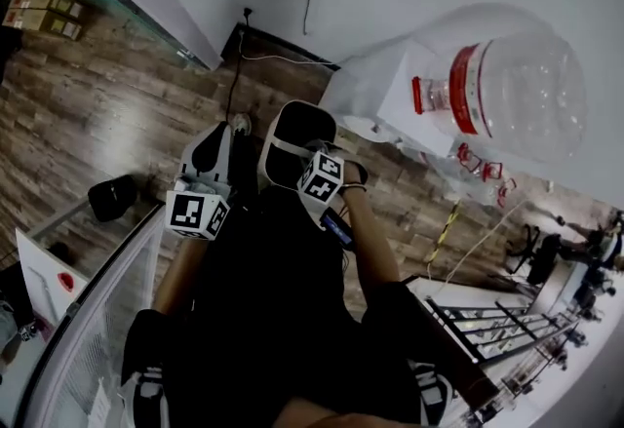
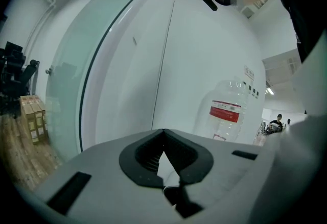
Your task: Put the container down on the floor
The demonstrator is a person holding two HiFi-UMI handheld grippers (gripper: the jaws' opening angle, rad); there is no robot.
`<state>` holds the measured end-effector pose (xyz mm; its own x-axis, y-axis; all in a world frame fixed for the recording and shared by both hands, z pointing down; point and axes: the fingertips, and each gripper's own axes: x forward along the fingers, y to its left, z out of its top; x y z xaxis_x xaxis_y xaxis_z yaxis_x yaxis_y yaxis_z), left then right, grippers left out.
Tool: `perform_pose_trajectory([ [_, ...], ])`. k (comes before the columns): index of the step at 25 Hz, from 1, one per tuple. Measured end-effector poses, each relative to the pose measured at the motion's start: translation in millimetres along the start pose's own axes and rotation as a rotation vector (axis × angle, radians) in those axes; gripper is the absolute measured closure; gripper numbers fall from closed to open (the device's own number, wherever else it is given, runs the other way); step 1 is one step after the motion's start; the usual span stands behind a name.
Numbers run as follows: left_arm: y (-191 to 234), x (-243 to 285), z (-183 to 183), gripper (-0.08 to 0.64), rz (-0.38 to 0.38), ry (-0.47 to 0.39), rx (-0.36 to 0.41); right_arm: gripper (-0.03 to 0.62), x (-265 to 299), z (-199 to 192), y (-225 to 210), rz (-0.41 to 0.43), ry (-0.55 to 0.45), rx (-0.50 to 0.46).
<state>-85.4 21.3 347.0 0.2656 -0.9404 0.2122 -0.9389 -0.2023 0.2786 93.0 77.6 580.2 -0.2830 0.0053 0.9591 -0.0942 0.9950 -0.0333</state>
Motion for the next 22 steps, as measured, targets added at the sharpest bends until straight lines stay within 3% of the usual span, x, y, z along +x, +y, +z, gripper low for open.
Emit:
perform_pose_trajectory([
  [4, 14, 24, -4, 0.529, -0.052, 0.032, 0.011, 0.56, 28, 1, -13, 0.014, 0.018, 0.019],
  [13, 21, 85, -1, 0.529, -0.128, 0.011, -0.006, 0.56, 118, -13, -53, 0.023, 0.055, 0.014],
  [22, 42, 131, -40, 0.528, -0.143, 0.061, -0.056, 0.56, 222, -42, -114, 0.026, 0.066, 0.079],
])
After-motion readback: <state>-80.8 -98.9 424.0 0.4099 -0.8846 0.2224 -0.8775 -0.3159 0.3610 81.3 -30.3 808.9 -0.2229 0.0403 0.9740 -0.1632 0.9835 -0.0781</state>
